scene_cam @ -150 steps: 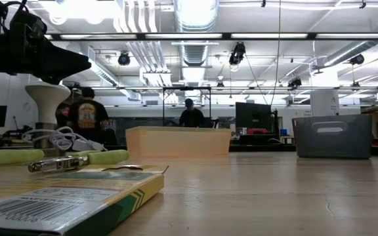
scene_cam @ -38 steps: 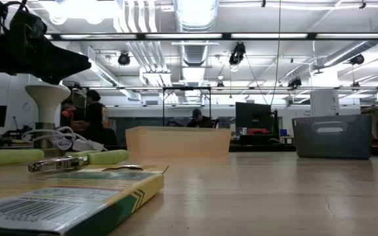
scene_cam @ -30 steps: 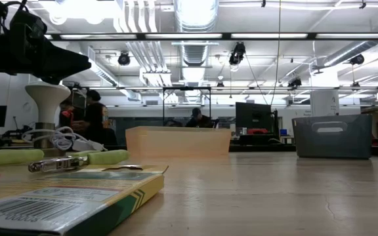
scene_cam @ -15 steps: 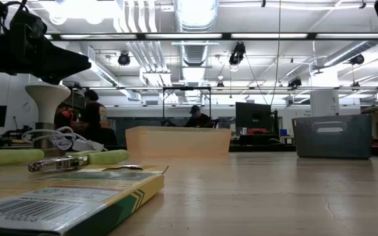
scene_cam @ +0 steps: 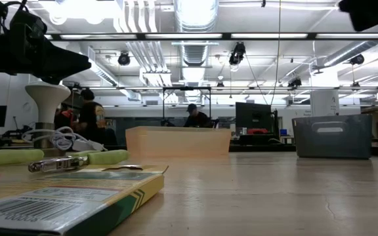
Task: Pick & Place School Supplies
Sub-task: Put the yellow hole puncher into the orange bin
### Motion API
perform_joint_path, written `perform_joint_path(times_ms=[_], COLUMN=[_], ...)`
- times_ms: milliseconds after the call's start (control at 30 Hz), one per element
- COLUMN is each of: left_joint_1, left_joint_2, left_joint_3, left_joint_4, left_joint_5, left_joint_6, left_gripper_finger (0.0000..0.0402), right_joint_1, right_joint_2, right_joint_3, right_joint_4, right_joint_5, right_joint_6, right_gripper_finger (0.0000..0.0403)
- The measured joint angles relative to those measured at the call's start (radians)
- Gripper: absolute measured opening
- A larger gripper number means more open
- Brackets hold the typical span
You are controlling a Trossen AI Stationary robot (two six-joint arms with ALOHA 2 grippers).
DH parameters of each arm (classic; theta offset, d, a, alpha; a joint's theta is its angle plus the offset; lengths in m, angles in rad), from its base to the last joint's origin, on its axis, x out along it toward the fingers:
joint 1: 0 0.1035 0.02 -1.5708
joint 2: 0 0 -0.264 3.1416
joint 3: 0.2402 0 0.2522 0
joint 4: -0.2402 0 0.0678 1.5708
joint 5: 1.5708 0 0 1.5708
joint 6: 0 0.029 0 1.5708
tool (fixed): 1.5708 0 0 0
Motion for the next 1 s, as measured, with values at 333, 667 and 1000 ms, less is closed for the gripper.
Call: perform_joint_path(times_ms=[333, 667, 1000], left_joint_1=[0.000, 0.000, 0.000], left_joint_2=[0.000, 0.000, 0.000], left_joint_3=[0.000, 0.000, 0.000], left_joint_4=[0.000, 0.000, 0.000], left_joint_5=[0.000, 0.000, 0.000], left_joint_6=[0.000, 0.000, 0.000], left_gripper_finger=[0.0179, 0.0179, 0.0179], right_joint_1=[-0.179, -0.206, -0.210], right_joint_2=[0.154, 0.350, 0.478], right_joint_3=[-0.003, 0.064, 0.218], right_joint_4=[0.183, 0.349, 0.353], right_joint_5=[-0.181, -0.182, -0.178], right_joint_6=[-0.005, -0.198, -0.425], right_gripper_finger=[0.0169, 0.0168, 0.0158])
